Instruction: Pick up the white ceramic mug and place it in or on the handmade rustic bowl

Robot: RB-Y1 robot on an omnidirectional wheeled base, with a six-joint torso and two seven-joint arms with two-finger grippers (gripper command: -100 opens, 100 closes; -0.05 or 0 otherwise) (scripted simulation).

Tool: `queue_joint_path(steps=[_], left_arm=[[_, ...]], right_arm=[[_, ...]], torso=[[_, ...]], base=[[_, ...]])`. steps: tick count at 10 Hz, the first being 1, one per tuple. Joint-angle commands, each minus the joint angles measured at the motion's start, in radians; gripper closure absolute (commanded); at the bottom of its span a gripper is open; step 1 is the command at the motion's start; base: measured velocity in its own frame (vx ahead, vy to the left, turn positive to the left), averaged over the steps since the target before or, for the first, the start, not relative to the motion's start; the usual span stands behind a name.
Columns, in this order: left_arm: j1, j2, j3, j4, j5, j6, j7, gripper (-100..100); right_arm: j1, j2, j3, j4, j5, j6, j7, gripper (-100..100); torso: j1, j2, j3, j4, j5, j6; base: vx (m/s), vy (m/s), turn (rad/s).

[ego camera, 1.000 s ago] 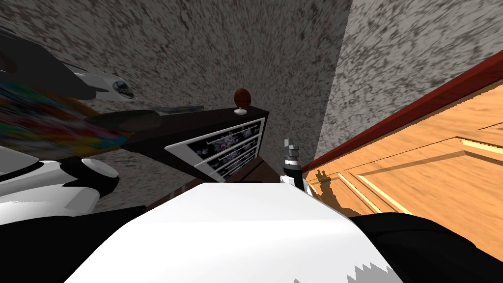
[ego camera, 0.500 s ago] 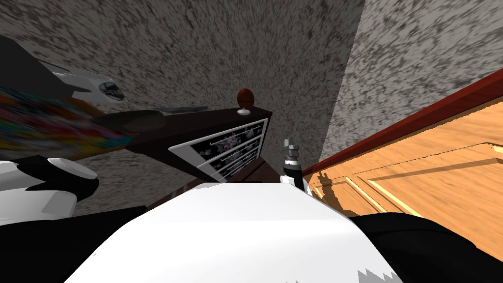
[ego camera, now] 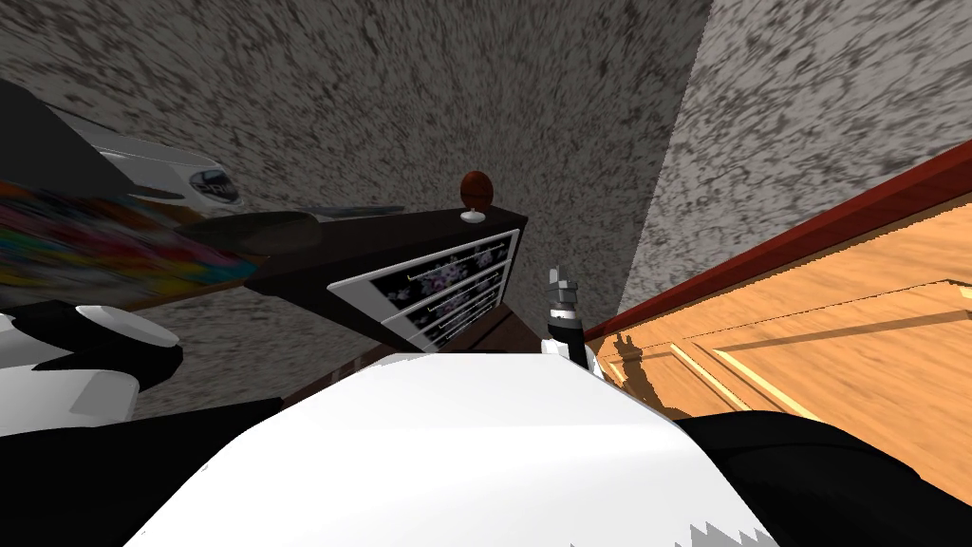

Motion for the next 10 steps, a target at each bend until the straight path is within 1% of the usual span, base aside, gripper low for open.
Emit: queue_joint_path(steps=[1, 4, 5, 6, 10], left_arm=[[0.0, 0.0, 0.0, 0.0, 0.0, 0.0, 0.0, -100], [0.0, 0.0, 0.0, 0.0, 0.0, 0.0, 0.0, -100], [0.0, 0.0, 0.0, 0.0, 0.0, 0.0, 0.0, 0], [0.001, 0.044, -0.003, 0.028, 0.03, -0.004, 0.014, -100], [0.003, 0.132, -0.009, 0.085, 0.089, -0.012, 0.042, -100]], right_arm=[[0.0, 0.0, 0.0, 0.0, 0.0, 0.0, 0.0, 0], [0.0, 0.0, 0.0, 0.0, 0.0, 0.0, 0.0, 0], [0.0, 0.0, 0.0, 0.0, 0.0, 0.0, 0.0, 0], [0.0, 0.0, 0.0, 0.0, 0.0, 0.0, 0.0, 0], [0.0, 0.0, 0.0, 0.0, 0.0, 0.0, 0.0, 0]], torso=[[0.0, 0.0, 0.0, 0.0, 0.0, 0.0], [0.0, 0.0, 0.0, 0.0, 0.0, 0.0], [0.0, 0.0, 0.0, 0.0, 0.0, 0.0], [0.0, 0.0, 0.0, 0.0, 0.0, 0.0], [0.0, -0.001, -0.001, 0.0, 0.0, 0.0]], base=[[0.0, 0.0, 0.0], [0.0, 0.0, 0.0], [0.0, 0.0, 0.0], [0.013, 0.006, -0.017], [0.017, 0.011, -0.014]])
